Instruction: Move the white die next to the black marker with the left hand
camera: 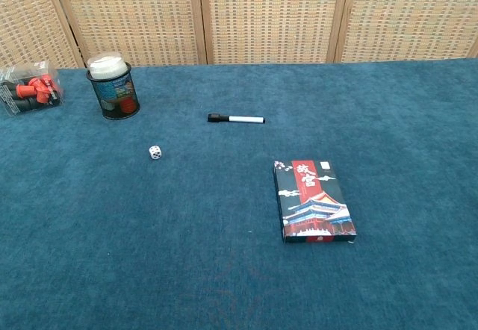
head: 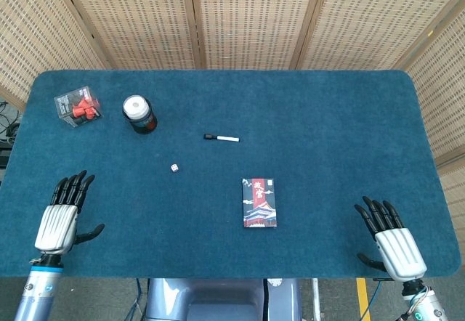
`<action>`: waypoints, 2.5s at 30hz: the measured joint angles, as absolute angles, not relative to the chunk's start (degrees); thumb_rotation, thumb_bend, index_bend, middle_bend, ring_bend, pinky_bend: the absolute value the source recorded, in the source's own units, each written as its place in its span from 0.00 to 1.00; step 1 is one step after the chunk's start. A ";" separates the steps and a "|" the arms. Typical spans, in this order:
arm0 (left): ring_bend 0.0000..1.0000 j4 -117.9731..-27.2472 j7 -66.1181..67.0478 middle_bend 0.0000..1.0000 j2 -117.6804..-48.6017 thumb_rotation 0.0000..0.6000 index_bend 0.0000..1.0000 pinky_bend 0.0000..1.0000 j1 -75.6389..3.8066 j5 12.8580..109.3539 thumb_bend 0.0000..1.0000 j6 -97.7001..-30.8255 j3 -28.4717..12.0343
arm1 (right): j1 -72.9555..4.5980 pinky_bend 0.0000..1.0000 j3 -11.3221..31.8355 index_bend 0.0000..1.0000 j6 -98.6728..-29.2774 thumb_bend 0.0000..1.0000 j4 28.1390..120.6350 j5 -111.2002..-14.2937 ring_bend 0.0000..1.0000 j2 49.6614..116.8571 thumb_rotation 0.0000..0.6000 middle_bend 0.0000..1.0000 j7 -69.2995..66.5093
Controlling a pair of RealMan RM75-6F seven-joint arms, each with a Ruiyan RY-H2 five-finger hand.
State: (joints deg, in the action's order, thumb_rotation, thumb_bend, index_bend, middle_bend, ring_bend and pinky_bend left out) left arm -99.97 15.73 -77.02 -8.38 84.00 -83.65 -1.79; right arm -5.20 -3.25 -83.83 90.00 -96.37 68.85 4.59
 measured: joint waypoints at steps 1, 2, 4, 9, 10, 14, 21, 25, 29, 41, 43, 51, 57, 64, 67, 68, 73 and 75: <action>0.00 -99.98 15.73 0.00 -77.04 1.00 0.00 0.00 -8.42 83.88 0.19 -83.48 -1.81 | -5.23 0.00 -3.21 0.05 -83.82 0.18 89.98 -96.35 0.00 68.85 1.00 0.00 4.51; 0.00 -100.01 15.74 0.00 -77.06 1.00 0.00 0.00 -8.47 83.76 0.19 -83.28 -1.83 | -5.27 0.00 -3.18 0.05 -83.78 0.18 89.97 -96.34 0.00 68.85 1.00 0.00 4.44; 0.00 -100.06 15.86 0.00 -77.09 1.00 0.02 0.00 -8.61 83.59 0.19 -82.96 -1.88 | -5.33 0.00 -3.15 0.05 -83.70 0.18 89.95 -96.30 0.00 68.83 1.00 0.00 4.28; 0.00 -100.03 15.85 0.00 -77.20 1.00 0.04 0.00 -9.06 83.30 0.19 -82.31 -2.27 | -5.33 0.00 -3.28 0.05 -83.74 0.18 89.90 -96.51 0.00 68.74 1.00 0.00 3.83; 0.00 -100.03 15.81 0.00 -77.14 1.00 0.05 0.00 -9.23 83.21 0.19 -81.97 -2.34 | -5.33 0.00 -3.31 0.05 -83.75 0.18 89.93 -96.57 0.00 68.71 1.00 0.00 3.75; 0.00 -100.08 15.68 0.00 -76.16 1.00 0.09 0.00 -10.80 82.80 0.20 -79.41 -2.95 | -5.34 0.00 -3.31 0.05 -83.88 0.18 90.03 -96.70 0.00 68.61 1.00 0.00 3.42; 0.00 -98.71 16.28 0.00 -72.70 1.00 0.14 0.00 -17.44 83.08 0.20 -71.73 -5.60 | -5.28 0.00 -3.30 0.05 -84.24 0.18 90.15 -96.89 0.00 68.36 1.00 0.00 2.85; 0.00 -96.27 15.57 0.00 -71.74 1.00 0.19 0.00 -22.14 83.18 0.20 -66.64 -7.59 | -5.29 0.00 -3.27 0.05 -84.30 0.18 90.11 -96.91 0.00 68.28 1.00 0.00 2.60; 0.00 -92.91 13.47 0.00 -71.66 1.00 0.24 0.00 -26.22 82.62 0.20 -61.21 -8.82 | -5.34 0.00 -3.18 0.05 -84.26 0.18 89.99 -96.79 0.00 68.30 1.00 0.00 2.34; 0.00 -79.00 12.18 0.00 -78.55 1.00 0.29 0.00 -36.88 79.97 0.21 -49.46 -9.80 | -5.76 0.00 -2.63 0.05 -82.98 0.18 88.90 -95.15 0.00 68.70 1.00 0.00 1.25; 0.00 -76.48 11.81 0.00 -80.25 1.00 0.30 0.00 -38.57 79.30 0.22 -47.82 -9.95 | -5.85 0.00 -2.57 0.05 -82.61 0.18 88.71 -94.83 0.00 68.78 1.00 0.00 1.12; 0.00 -69.83 10.80 0.00 -84.67 1.00 0.33 0.00 -43.67 77.15 0.23 -42.67 -10.24 | -6.14 0.00 -2.31 0.05 -81.74 0.18 87.89 -93.83 0.00 69.06 1.00 0.00 0.49; 0.00 -66.17 10.50 0.00 -87.64 1.00 0.34 0.00 -46.24 75.04 0.24 -39.53 -10.11 | -6.37 0.00 -2.19 0.05 -81.04 0.18 87.42 -93.15 0.00 69.29 1.00 0.00 0.16; 0.00 -61.77 10.33 0.00 -91.54 1.00 0.36 0.00 -48.94 73.83 0.24 -37.53 -9.73 | -6.59 0.00 -2.03 0.05 -80.41 0.18 86.89 -92.45 0.00 69.47 1.00 0.00 -0.31; 0.00 -60.62 10.14 0.00 -92.66 1.00 0.37 0.00 -49.81 73.60 0.25 -37.04 -9.55 | -6.63 0.00 -1.95 0.05 -80.30 0.18 86.68 -92.24 0.00 69.51 1.00 0.00 -0.52; 0.00 -60.41 10.07 0.00 -92.88 1.00 0.38 0.00 -49.98 73.59 0.25 -36.98 -9.51 | -6.64 0.00 -1.92 0.05 -80.29 0.18 86.62 -92.18 0.00 69.51 1.00 0.00 -0.59; 0.00 -59.55 9.89 0.00 -93.59 1.00 0.39 0.00 -51.09 73.52 0.26 -36.74 -9.30 | -6.62 0.00 -1.87 0.05 -80.49 0.18 86.39 -92.19 0.00 69.46 1.00 0.00 -0.99; 0.00 -59.51 10.16 0.00 -93.53 1.00 0.39 0.00 -51.37 73.30 0.26 -36.63 -9.18 | -6.61 0.00 -1.91 0.05 -80.53 0.18 86.37 -92.22 0.00 69.44 1.00 0.00 -1.12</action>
State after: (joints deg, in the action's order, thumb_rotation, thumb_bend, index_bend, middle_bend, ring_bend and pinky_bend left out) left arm -59.51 10.16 -93.53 -51.37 73.30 -36.63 -9.18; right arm -6.61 -1.91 -80.53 86.37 -92.22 69.44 -1.12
